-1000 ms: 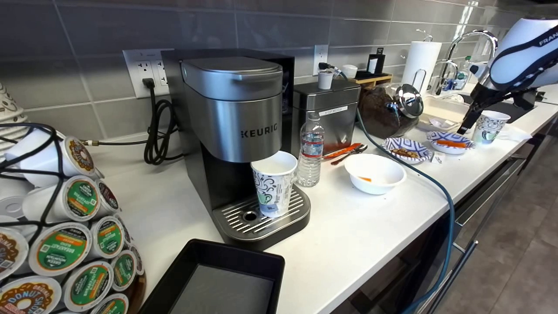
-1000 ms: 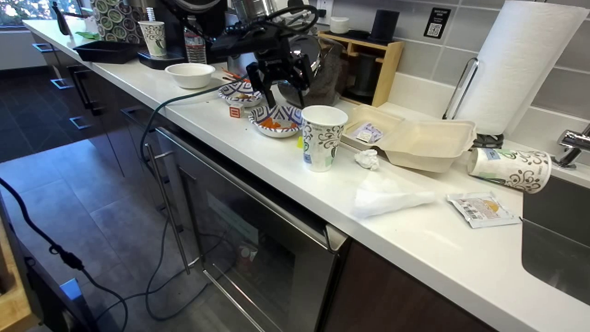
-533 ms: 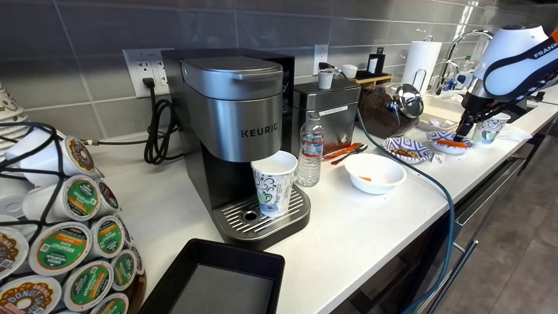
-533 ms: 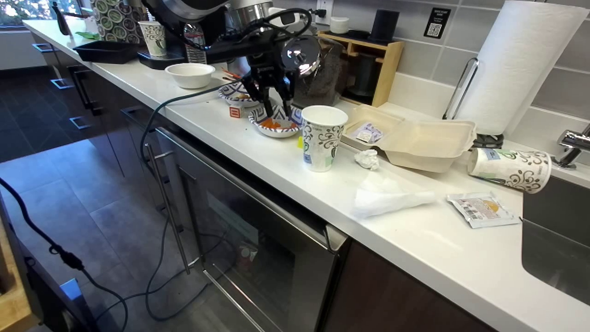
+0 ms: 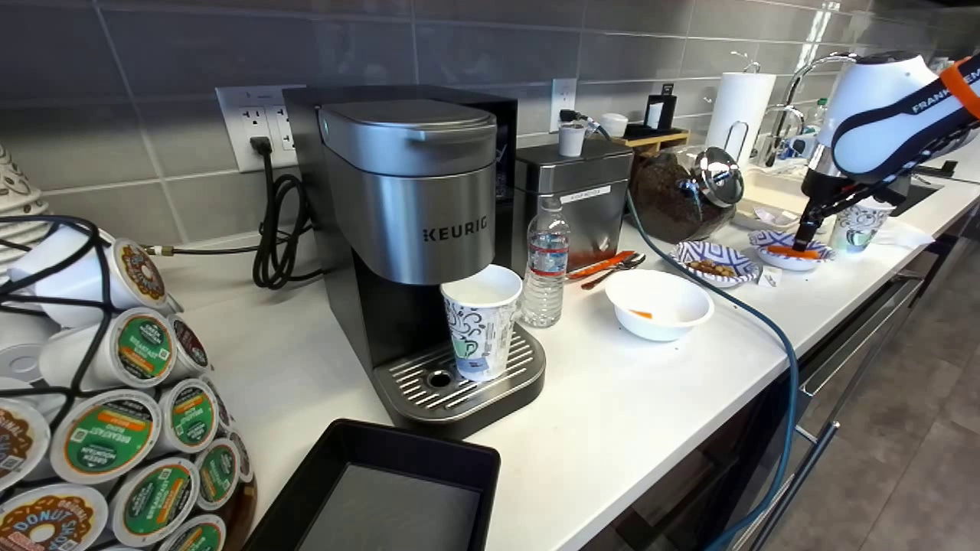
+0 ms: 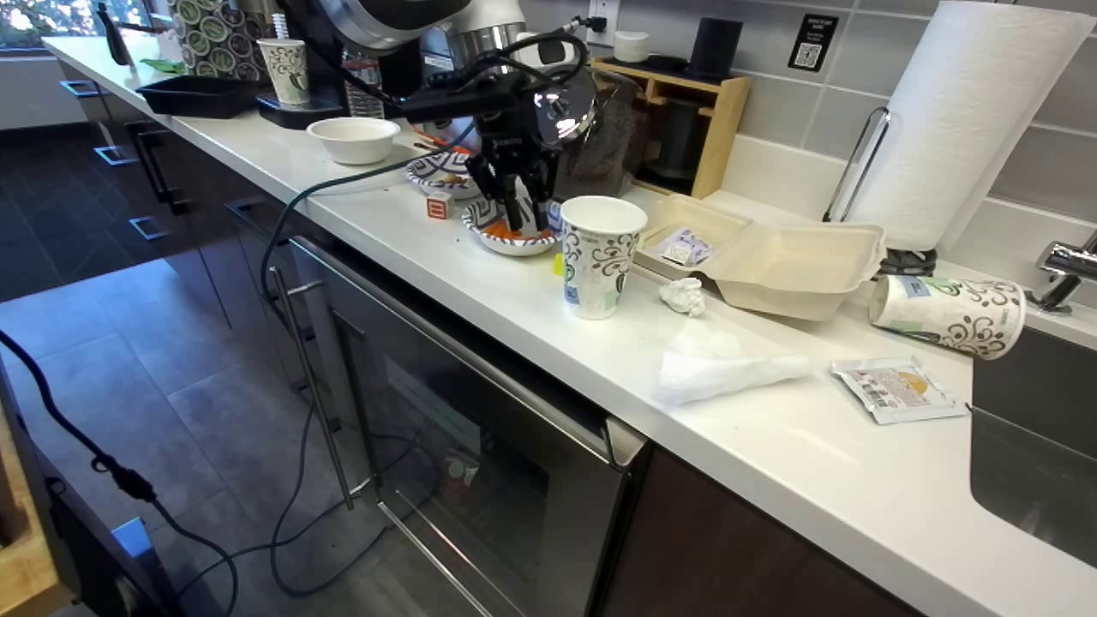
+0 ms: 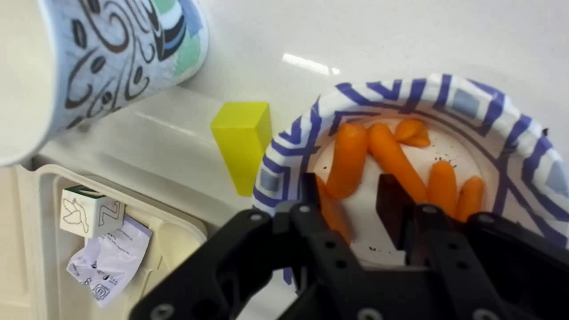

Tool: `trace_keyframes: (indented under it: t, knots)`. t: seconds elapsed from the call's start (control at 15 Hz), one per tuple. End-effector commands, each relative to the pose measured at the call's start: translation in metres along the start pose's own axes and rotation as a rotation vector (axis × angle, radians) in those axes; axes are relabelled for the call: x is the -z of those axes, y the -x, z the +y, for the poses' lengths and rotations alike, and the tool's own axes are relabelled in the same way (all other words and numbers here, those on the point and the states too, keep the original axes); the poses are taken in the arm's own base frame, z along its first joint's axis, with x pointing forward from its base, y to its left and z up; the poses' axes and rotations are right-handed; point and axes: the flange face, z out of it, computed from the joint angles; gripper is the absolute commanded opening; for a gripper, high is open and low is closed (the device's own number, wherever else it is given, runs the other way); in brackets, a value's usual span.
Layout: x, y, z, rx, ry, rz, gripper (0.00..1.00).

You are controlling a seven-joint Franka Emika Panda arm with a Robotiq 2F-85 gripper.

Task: Put two orange objects from the black and white bowl into the white bowl.

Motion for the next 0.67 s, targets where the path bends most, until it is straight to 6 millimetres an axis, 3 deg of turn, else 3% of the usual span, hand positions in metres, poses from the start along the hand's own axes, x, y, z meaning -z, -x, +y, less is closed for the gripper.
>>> trace_keyframes:
  t: [0.0,0.2,0.33,0.4,0.6]
  knots:
    - [-0.0131,-0.0048,0.0084,-0.026,-0.001,-0.066,0.41]
    - [-0.0181,-0.0044,0.0098,-0.023,-0.017,-0.106,0.37]
    - [-0.0203,-0.0062,0.0086,-0.015,-0.026,-0.124,0.11]
    - [-0.0207,-0.0072,0.0073,-0.011,-0.031,-0.130,0.04]
    - [-0.0176,-0.0106,0.0062,-0.013,-0.040,-0.129,0.00]
